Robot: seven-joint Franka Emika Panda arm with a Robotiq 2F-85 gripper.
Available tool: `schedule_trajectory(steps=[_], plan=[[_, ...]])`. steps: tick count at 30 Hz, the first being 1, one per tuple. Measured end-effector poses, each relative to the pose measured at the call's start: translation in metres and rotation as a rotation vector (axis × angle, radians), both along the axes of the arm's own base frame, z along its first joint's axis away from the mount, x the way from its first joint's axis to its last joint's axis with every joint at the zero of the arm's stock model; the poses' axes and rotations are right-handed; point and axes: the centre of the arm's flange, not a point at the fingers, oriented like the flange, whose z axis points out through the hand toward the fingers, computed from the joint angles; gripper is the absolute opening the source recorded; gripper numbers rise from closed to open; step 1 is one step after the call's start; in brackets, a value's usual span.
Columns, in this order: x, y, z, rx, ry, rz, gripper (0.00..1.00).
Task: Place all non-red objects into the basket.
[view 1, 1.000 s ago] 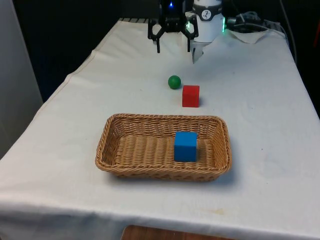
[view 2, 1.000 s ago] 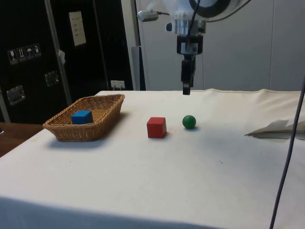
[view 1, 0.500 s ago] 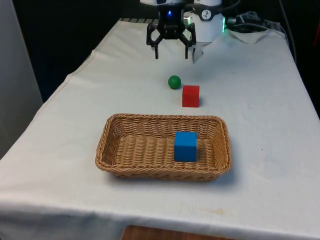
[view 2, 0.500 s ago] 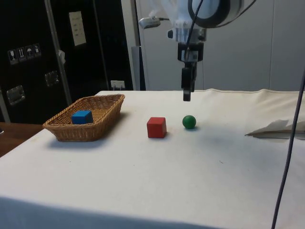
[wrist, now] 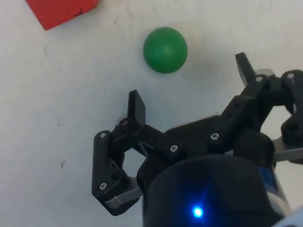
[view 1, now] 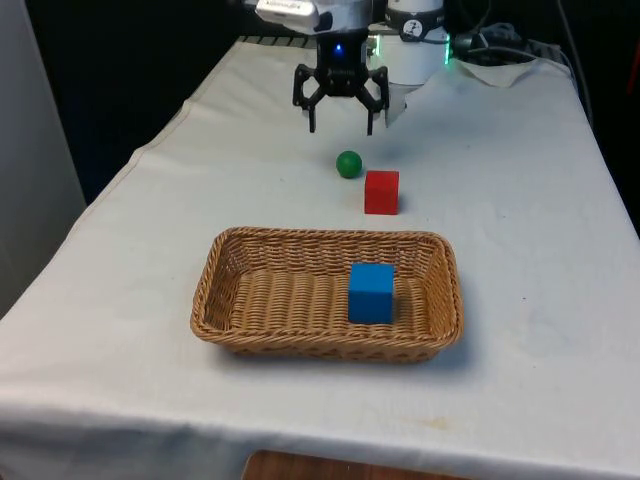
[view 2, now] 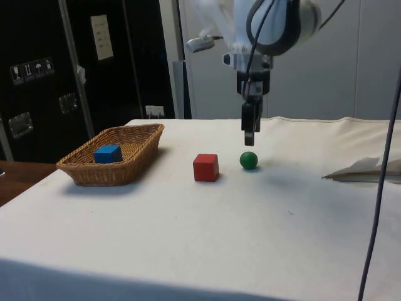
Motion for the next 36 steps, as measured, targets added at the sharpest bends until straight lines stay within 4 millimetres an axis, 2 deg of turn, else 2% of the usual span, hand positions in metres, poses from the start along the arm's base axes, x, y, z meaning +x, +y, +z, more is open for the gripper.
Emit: schedule_trajectory(steps=[4,16,27,36], plan=[[0.000,0.000,-0.006,-0.005,0.007,-0.010,1.00],[0.018,0.002,-0.026,-0.026,0.024,-0.047,1.00],[0.016,0.006,-0.049,-0.043,0.044,-0.069,1.00],[0.022,0.006,-0.054,-0.046,0.048,-0.085,1.00]])
